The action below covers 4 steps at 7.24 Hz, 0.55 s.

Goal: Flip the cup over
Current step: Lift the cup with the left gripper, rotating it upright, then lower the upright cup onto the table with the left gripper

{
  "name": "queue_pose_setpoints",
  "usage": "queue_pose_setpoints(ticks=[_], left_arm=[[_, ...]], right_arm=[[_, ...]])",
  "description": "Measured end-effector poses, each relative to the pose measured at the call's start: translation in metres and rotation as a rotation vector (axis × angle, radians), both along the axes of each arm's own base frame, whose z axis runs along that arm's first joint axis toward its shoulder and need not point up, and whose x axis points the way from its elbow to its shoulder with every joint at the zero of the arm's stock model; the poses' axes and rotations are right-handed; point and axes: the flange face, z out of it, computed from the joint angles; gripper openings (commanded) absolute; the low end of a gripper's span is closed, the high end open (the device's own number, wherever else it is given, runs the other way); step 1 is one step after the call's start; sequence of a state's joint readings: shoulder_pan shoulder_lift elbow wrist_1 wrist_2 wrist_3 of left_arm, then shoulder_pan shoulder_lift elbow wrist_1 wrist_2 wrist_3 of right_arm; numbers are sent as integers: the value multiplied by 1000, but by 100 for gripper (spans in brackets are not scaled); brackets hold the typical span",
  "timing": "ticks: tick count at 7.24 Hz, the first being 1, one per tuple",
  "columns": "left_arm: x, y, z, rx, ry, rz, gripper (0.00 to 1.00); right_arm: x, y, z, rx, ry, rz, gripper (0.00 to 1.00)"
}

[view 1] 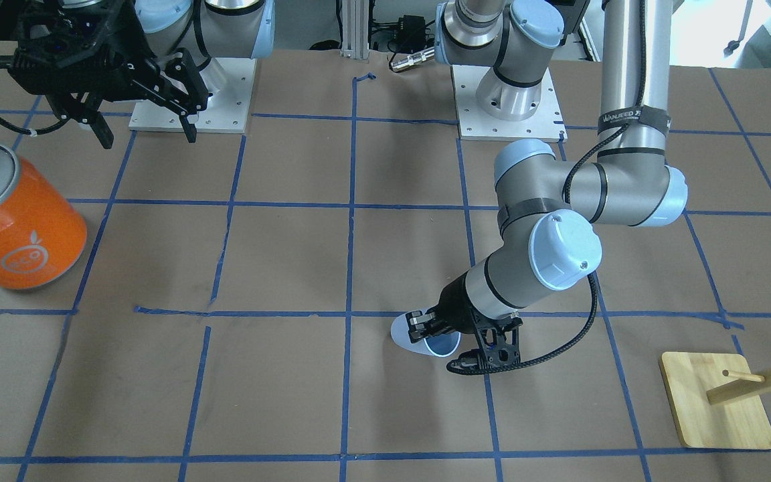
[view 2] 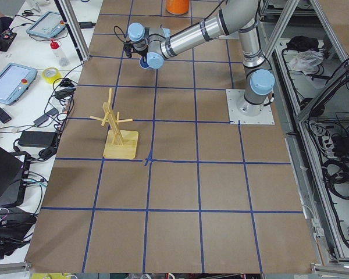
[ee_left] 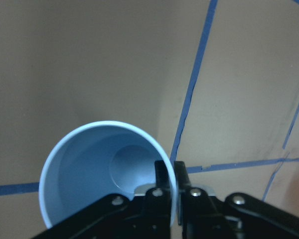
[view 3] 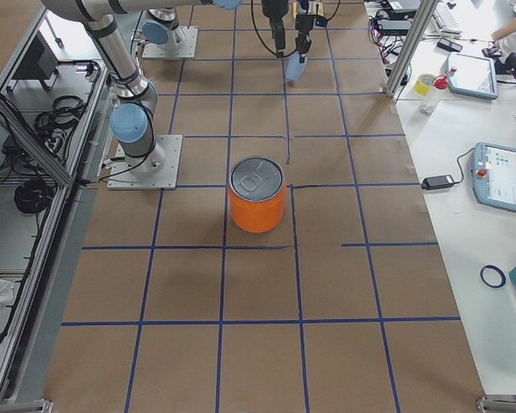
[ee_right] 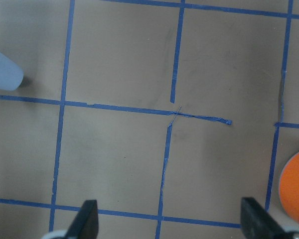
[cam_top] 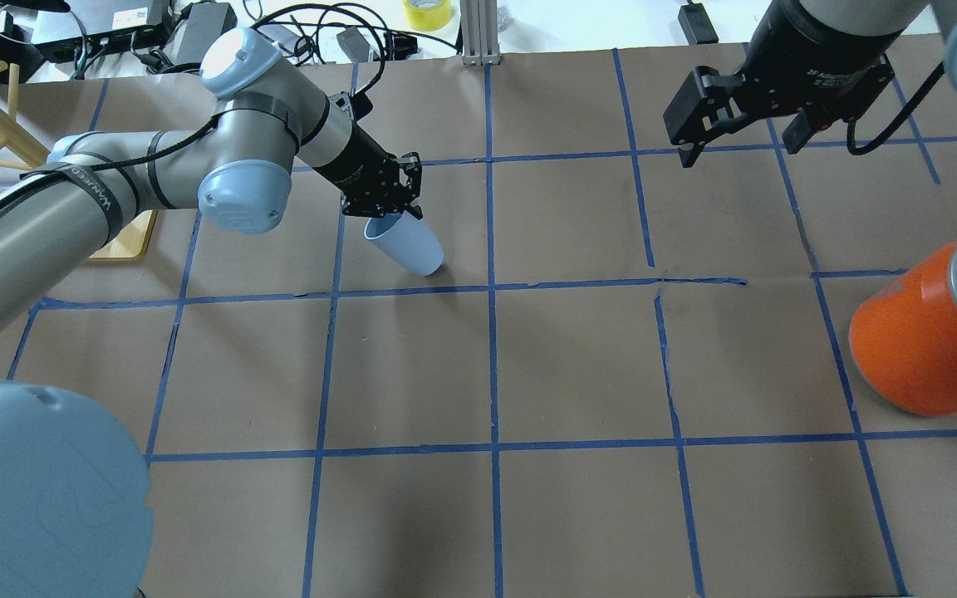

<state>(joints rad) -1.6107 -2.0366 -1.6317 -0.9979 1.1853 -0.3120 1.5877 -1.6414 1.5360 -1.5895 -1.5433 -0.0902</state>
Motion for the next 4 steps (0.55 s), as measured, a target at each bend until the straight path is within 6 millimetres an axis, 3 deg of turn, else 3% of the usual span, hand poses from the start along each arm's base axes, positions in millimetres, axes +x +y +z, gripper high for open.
queue_pose_setpoints(ticks=[3,4], left_arm=[[20,-20,64,-180,-212,-99,0],[31,-28,71,-235,-294,-169,0]], right_arm=[[0,-1,0,-6,0,-1,100],[0,-1,0,-6,0,-1,100]])
